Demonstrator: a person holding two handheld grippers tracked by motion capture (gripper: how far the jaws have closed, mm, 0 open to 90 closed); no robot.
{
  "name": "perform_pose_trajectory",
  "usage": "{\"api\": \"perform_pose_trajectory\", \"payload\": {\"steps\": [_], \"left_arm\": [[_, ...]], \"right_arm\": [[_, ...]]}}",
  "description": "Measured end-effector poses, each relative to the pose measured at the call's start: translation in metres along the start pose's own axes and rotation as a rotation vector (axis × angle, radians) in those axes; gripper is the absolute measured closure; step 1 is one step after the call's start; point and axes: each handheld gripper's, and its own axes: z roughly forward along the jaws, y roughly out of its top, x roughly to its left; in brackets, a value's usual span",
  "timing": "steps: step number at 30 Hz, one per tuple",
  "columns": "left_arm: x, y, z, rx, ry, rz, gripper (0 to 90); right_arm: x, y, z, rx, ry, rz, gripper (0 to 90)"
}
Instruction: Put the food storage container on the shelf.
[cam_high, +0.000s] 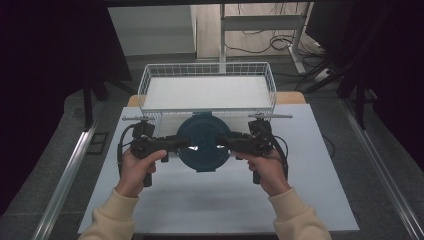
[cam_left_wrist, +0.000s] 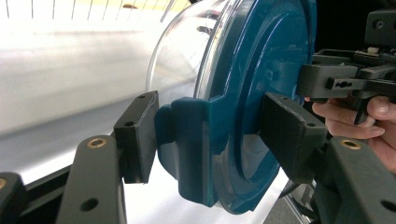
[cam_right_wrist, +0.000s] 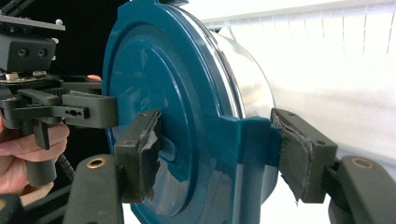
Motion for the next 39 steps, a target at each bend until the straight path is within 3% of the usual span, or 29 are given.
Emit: {"api": "perform_pose_trajectory", "payload": {"steps": [20, 31, 39], "left_arm": [[-0.013, 0.05, -0.007, -0.017, 0.002, 0.035, 39.2], [-0.005, 0.086, -0.005, -0.017, 0.014, 0.06, 39.1], [0.008, 0.111, 0.0, -0.012, 0.013, 0.047, 39.2]], "right_arm": [[0.006, 0.05, -0.011, -0.019, -0.001, -0.042, 35.7], [-0.002, 0.083, -0.002, -0.021, 0.007, -0.048, 35.7], [-0.01, 0.109, 0.009, -0.005, 0.007, -0.043, 35.7]]}}
